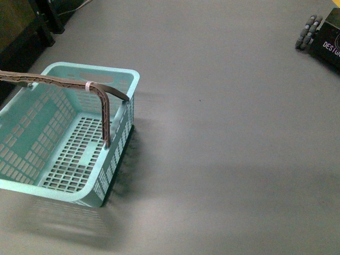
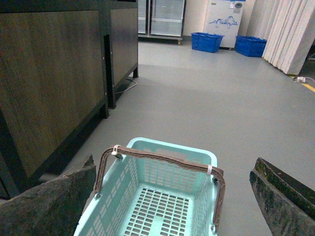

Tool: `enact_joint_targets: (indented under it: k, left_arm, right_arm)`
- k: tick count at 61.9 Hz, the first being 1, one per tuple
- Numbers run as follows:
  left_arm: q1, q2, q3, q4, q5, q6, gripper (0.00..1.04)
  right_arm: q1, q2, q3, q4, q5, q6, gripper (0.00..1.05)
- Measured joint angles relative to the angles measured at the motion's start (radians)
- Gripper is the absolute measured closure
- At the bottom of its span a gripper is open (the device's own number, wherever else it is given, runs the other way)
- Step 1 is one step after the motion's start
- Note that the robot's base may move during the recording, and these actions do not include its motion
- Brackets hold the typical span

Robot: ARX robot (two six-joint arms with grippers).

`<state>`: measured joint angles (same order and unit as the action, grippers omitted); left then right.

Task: Pick mango and avocado into basket

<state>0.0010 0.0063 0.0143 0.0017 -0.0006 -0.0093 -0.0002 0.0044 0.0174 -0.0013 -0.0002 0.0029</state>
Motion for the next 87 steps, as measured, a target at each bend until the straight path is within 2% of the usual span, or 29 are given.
enact_joint_targets:
  k: [22,23,26,28,31,34,41,48,55,68,87]
  left_arm:
    - [0.0,0.0,0.0,0.0,0.0,0.0,0.09]
    - [0.001,0.008,0.004,-0.016,0.009,-0.021,0.09]
    - [0.018,0.174,0.121,-0.274,0.082,-0.232,0.09]
    - [0.02,0.3,0.173,-0.339,0.096,-0.376,0.09]
    - [0.022,0.439,0.209,-0.288,0.107,-0.572,0.09]
    - [0.023,0.581,0.241,-0.17,0.105,-0.733,0.09]
    - [0.021,0.81,0.285,0.016,0.078,-0.86,0.09]
    - [-0.015,1.189,0.381,0.276,0.042,-0.998,0.09]
    - [-0.057,1.451,0.473,0.41,0.018,-1.072,0.09]
    - [-0.099,1.84,0.645,0.537,-0.023,-1.169,0.09]
    - [-0.076,2.161,0.934,0.559,-0.013,-1.222,0.09]
  right_arm:
    - [0.0,0.0,0.0,0.0,0.0,0.0,0.09]
    - [0.0,0.0,0.0,0.0,0.0,0.0,0.09]
    - [0.0,0.0,0.0,0.0,0.0,0.0,0.09]
    - [0.0,0.0,0.0,0.0,0.0,0.0,0.09]
    - [0.0,0.0,0.0,0.0,0.001,0.0,0.09]
    - [0.0,0.0,0.0,0.0,0.0,0.0,0.09]
    - [0.0,0.0,0.0,0.0,0.0,0.0,0.09]
    - [0.0,0.0,0.0,0.0,0.0,0.0,0.09]
    - [0.0,0.0,0.0,0.0,0.0,0.0,0.09]
    - [0.0,0.0,0.0,0.0,0.0,0.0,0.09]
    - [0.0,0.0,0.0,0.0,0.0,0.0,0.09]
